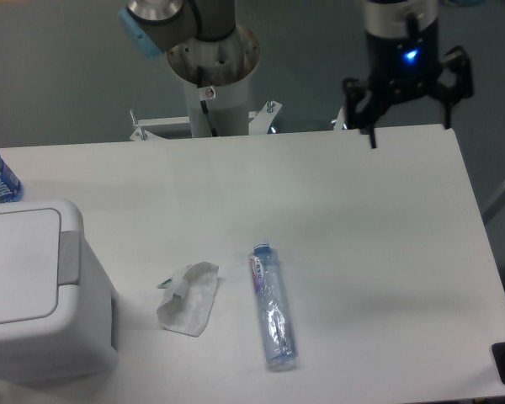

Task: Open the trash can
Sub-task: 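Move the open gripper over to the white trash can lid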

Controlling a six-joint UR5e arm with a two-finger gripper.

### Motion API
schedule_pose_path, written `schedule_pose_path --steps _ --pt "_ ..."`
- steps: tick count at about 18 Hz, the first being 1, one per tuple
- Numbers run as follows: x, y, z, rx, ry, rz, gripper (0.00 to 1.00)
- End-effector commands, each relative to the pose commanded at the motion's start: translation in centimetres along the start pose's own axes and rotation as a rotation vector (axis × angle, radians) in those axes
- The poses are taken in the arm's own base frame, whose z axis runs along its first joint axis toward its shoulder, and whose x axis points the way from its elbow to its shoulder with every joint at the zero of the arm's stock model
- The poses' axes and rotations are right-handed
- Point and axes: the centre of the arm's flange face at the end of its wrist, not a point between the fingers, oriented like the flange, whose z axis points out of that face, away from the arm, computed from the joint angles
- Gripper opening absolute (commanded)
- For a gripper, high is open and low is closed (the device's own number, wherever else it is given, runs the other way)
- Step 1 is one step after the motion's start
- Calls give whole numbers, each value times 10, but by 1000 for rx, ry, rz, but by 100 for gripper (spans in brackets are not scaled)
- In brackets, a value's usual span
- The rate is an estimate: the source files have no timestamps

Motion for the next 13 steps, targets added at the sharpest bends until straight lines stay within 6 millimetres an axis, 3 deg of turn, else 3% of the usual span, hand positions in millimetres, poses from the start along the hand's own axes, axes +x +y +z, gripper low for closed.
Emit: schedule_pose_path --steps 3,9,13 --pt "6 7 -1 -1 10 -18 100" --pt "23 -3 -7 84 152 -221 100" --pt "50 -12 -11 101 203 -200 100"
